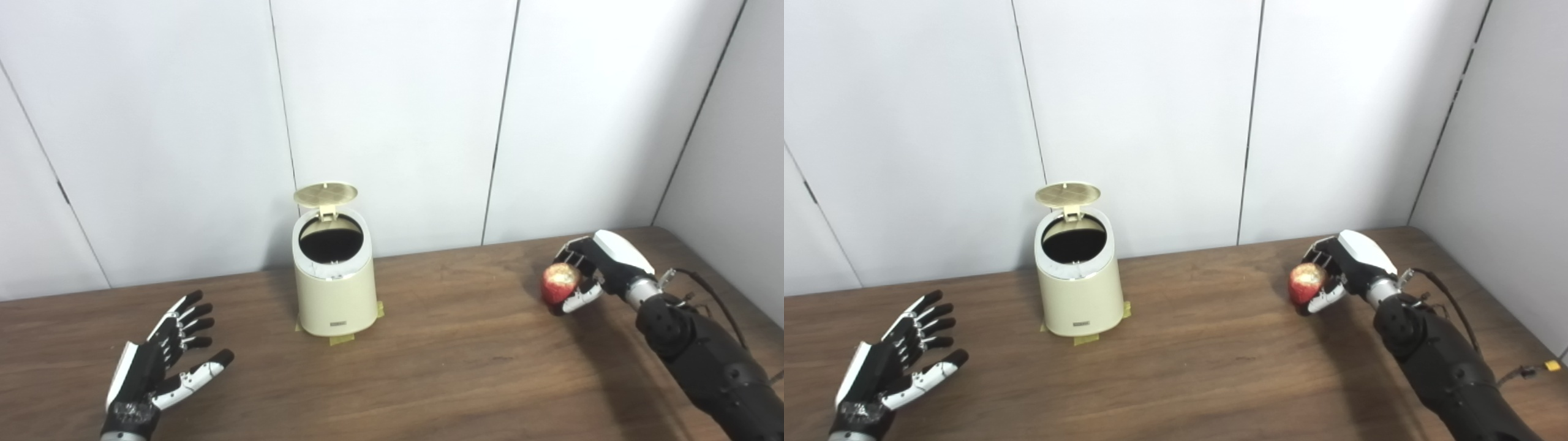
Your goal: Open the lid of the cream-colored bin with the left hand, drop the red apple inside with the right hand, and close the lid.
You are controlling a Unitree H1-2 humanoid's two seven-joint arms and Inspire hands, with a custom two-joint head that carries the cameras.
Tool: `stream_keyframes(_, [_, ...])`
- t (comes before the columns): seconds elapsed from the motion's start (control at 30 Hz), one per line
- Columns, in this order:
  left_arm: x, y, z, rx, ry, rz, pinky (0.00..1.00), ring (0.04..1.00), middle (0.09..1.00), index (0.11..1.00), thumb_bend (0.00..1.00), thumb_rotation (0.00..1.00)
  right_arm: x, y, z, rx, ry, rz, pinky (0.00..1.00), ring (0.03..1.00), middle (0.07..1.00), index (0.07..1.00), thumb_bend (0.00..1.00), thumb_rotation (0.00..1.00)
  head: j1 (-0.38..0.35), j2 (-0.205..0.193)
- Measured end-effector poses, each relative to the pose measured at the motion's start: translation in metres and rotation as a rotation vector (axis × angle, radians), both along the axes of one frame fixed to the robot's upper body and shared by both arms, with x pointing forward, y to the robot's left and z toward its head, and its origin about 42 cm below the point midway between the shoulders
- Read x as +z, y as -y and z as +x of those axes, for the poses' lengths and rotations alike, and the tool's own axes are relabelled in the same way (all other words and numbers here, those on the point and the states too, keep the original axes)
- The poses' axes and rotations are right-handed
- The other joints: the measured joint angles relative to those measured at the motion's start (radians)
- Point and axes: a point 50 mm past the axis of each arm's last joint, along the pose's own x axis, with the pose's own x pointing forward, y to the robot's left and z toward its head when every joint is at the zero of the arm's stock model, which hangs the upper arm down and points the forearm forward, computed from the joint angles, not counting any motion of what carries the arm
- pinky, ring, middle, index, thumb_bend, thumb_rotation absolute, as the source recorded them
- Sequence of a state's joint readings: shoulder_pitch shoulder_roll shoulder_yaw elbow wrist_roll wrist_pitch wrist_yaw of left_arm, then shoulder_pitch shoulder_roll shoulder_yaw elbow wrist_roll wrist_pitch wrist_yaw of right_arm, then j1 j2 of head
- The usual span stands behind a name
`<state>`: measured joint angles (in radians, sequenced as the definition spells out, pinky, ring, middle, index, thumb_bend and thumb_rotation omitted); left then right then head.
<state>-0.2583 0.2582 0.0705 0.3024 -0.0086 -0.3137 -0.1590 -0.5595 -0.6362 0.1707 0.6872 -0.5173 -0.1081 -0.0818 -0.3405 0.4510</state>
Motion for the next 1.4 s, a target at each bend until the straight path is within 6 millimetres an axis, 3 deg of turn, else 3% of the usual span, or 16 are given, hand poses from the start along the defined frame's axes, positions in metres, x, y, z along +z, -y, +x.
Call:
stream_keyframes(0.23, [0.0,0.0,0.0,-0.002,-0.001,0.001,0.73,0.808,0.856,0.933,0.73,0.26,0.006,-0.012,-0.011,0.026,0.08,0.08,0.53,0.529,0.515,0.467,0.53,0.0,0.015,0.005])
stream_keyframes(0.3, [-0.001,-0.002,-0.001,-0.001,-0.003,0.005,0.73,0.809,0.856,0.934,0.73,0.26,0.02,-0.031,-0.012,0.035,0.143,0.15,0.55,0.536,0.51,0.472,0.53,0.0,0.018,0.006])
stream_keyframes(0.43, [-0.001,0.002,0.0,-0.01,-0.004,0.011,0.72,0.804,0.851,0.932,0.73,0.26,0.067,-0.071,-0.011,0.087,0.266,0.243,0.59,0.579,0.529,0.463,0.52,0.0,0.038,0.005])
stream_keyframes(0.47, [-0.001,0.002,0.0,-0.01,-0.004,0.013,0.72,0.804,0.851,0.933,0.72,0.25,0.078,-0.079,-0.01,0.099,0.291,0.256,0.51,0.537,0.521,0.469,0.53,0.0,0.044,0.003])
stream_keyframes(0.57, [-0.001,0.002,0.0,-0.011,-0.004,0.013,0.73,0.811,0.85,0.93,0.73,0.24,0.105,-0.094,-0.003,0.117,0.329,0.292,0.41,0.464,0.493,0.48,0.53,0.0,0.054,0.002])
stream_keyframes(0.63, [-0.001,0.002,0.002,-0.013,-0.001,0.012,0.73,0.814,0.854,0.931,0.74,0.23,0.12,-0.105,0.0,0.122,0.35,0.328,0.29,0.356,0.458,0.489,0.53,0.0,0.08,-0.002])
stream_keyframes(0.73, [-0.001,0.003,0.004,-0.017,0.005,0.011,0.73,0.811,0.852,0.93,0.75,0.22,0.135,-0.123,0.004,0.139,0.384,0.433,0.27,0.34,0.451,0.493,0.53,0.0,0.098,-0.005])
stream_keyframes(0.83, [0.0,0.005,0.005,-0.018,0.008,0.009,0.73,0.809,0.85,0.93,0.77,0.23,0.139,-0.14,0.006,0.158,0.388,0.477,0.38,0.458,0.501,0.474,0.53,0.0,0.146,-0.014])
stream_keyframes(0.93, [-0.001,0.005,0.005,-0.016,0.008,0.007,0.74,0.809,0.851,0.931,0.78,0.24,0.137,-0.155,0.006,0.145,0.383,0.505,0.36,0.451,0.496,0.479,0.53,0.0,0.178,-0.021])
stream_keyframes(1.03, [-0.001,0.009,0.005,-0.018,0.01,0.003,0.72,0.805,0.849,0.931,0.78,0.23,0.134,-0.17,0.007,0.146,0.391,0.555,0.41,0.457,0.487,0.482,0.53,0.0,0.206,-0.026])
stream_keyframes(1.2, [-0.001,0.02,0.007,-0.019,0.018,0.007,0.71,0.806,0.849,0.927,0.78,0.24,0.123,-0.194,0.022,0.126,0.37,0.622,0.33,0.403,0.466,0.484,0.53,0.0,0.247,-0.031])
stream_keyframes(1.27, [0.0,0.022,0.007,-0.013,0.021,0.003,0.72,0.809,0.851,0.927,0.8,0.25,0.118,-0.203,0.027,0.114,0.36,0.624,0.4,0.451,0.48,0.48,0.53,0.0,0.258,-0.031])
stream_keyframes(1.4, [-0.001,0.026,0.007,-0.016,0.022,0.002,0.72,0.81,0.85,0.927,0.81,0.26,0.11,-0.22,0.03,0.114,0.341,0.654,0.36,0.417,0.467,0.487,0.53,0.0,0.276,-0.031])
